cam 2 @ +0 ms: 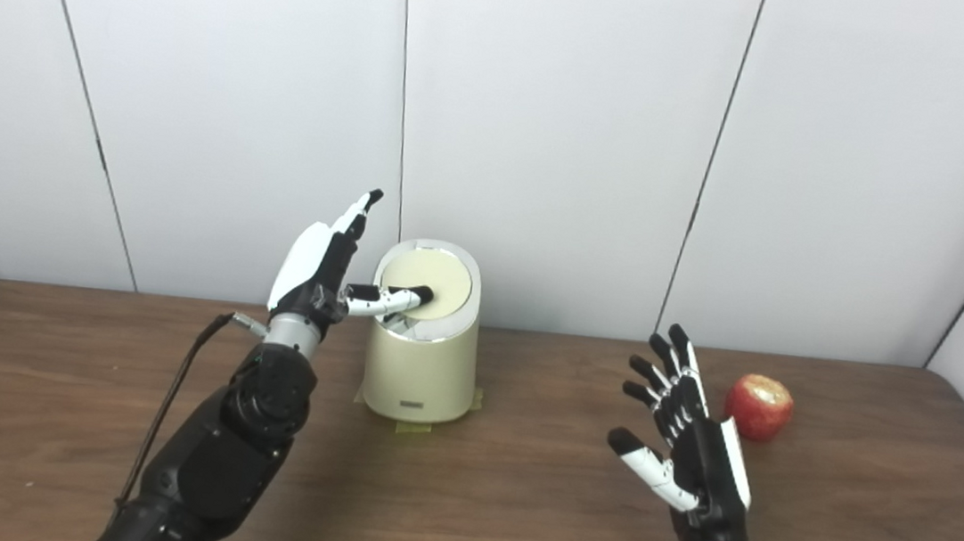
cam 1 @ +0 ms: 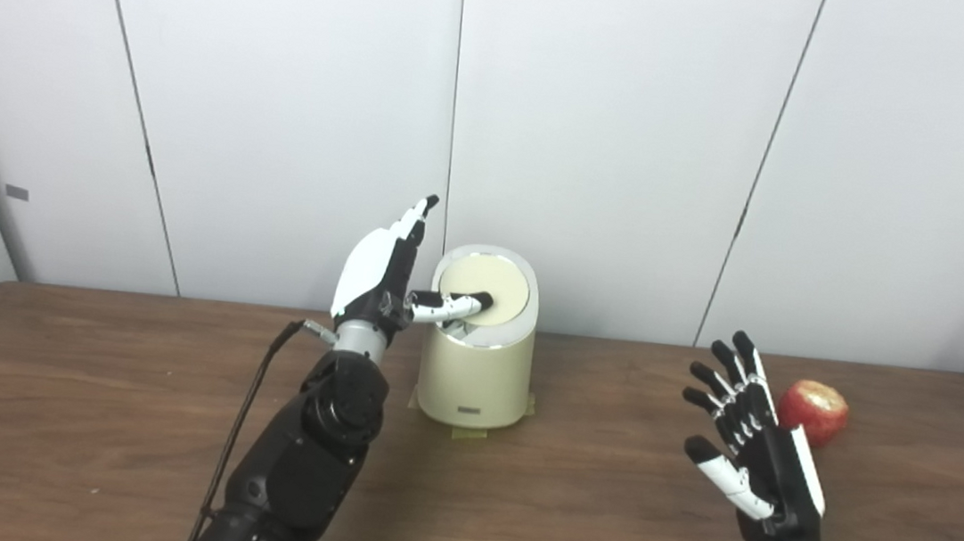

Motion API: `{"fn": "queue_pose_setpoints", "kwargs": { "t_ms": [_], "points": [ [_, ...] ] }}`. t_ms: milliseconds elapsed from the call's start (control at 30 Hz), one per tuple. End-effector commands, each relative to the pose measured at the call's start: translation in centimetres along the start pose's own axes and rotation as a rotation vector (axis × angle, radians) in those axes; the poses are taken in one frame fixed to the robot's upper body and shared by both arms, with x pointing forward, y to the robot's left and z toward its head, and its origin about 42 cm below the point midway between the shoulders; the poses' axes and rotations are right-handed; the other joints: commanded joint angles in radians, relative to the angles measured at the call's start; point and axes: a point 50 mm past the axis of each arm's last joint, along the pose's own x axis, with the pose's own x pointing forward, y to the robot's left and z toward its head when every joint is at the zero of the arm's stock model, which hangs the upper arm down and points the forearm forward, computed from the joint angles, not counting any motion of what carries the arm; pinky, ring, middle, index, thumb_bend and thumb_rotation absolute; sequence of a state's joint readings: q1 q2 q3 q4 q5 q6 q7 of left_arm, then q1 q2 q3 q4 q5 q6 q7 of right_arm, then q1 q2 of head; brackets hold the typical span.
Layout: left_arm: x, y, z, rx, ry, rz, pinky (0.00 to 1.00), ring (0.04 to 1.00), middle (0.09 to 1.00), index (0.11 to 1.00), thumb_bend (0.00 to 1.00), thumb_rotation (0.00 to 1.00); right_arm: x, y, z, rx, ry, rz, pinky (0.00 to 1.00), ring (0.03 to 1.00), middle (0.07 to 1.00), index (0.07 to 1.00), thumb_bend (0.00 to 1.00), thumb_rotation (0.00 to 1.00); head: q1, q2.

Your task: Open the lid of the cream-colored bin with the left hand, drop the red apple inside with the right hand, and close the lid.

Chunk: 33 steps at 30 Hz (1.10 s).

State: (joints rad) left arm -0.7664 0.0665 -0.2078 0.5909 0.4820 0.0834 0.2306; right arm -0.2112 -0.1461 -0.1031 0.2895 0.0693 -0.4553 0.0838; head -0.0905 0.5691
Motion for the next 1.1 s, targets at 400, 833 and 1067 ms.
{"fn": "queue_pose_setpoints", "kwargs": {
  "t_ms": [400,833,1067],
  "points": [
    [1.6,2.3,3.2,0.38,-0.045,-0.031,0.86,0.989,1.0,1.0,0.91,0.0,-5.2,1.8,-3.0,0.042,0.15,-0.016,0.77,0.869,0.951,1.0,0.79,0.59,0.008,0.007],
    [0.9,1.9,2.2,0.683,-0.087,-0.086,0.77,0.95,1.0,1.0,0.98,0.02,-5.2,1.9,-3.0,0.054,0.144,-0.012,0.78,0.864,0.952,1.0,0.78,0.59,0.009,0.008],
    [0.5,2.4,2.6,0.412,-0.123,0.006,0.77,0.93,0.995,1.0,0.91,0.13,-5.0,1.8,-3.2,0.038,0.148,-0.015,0.75,0.859,0.943,0.999,0.79,0.59,0.017,0.004]
  ]
}}
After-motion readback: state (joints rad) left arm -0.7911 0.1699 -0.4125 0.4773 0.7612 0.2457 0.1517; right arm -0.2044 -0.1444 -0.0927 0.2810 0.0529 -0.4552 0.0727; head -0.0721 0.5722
